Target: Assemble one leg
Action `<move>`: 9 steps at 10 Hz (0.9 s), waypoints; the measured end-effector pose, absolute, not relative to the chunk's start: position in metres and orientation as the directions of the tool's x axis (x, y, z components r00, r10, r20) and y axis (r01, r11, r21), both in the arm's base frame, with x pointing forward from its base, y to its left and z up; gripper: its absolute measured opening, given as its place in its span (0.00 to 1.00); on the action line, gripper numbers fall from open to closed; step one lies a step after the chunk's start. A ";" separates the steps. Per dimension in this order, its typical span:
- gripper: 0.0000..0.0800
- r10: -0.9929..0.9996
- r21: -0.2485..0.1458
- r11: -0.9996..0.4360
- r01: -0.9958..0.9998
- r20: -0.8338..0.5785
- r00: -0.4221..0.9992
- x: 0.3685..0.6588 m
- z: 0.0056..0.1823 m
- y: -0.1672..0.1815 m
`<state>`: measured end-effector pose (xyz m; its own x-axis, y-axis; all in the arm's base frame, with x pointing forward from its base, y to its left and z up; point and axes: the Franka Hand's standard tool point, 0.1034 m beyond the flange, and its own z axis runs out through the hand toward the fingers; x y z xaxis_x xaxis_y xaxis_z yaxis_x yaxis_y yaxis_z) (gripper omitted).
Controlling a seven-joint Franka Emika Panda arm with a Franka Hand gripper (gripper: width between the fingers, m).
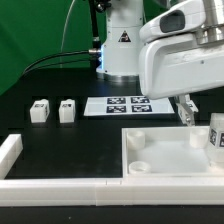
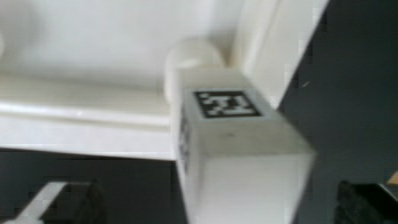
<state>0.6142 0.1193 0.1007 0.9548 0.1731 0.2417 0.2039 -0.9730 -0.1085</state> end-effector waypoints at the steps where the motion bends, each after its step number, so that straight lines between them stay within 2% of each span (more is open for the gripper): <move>1: 0.81 0.175 -0.132 -0.972 0.193 0.132 0.976 0.606 0.100 0.123; 3: 0.81 0.188 -0.170 -0.969 0.178 -0.039 0.981 0.605 0.103 0.129; 5: 0.81 0.149 -0.163 -0.975 0.150 0.019 0.989 0.622 0.103 0.125; 9: 0.81 0.149 -0.163 -0.975 0.150 0.017 0.989 0.622 0.102 0.125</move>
Offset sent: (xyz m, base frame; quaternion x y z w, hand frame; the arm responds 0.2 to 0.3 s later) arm 0.0152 -0.0044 -0.0026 -0.0055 0.0310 0.0376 0.9988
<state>0.6219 0.1246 0.1021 0.9886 0.1494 0.0175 0.1502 -0.9752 -0.1625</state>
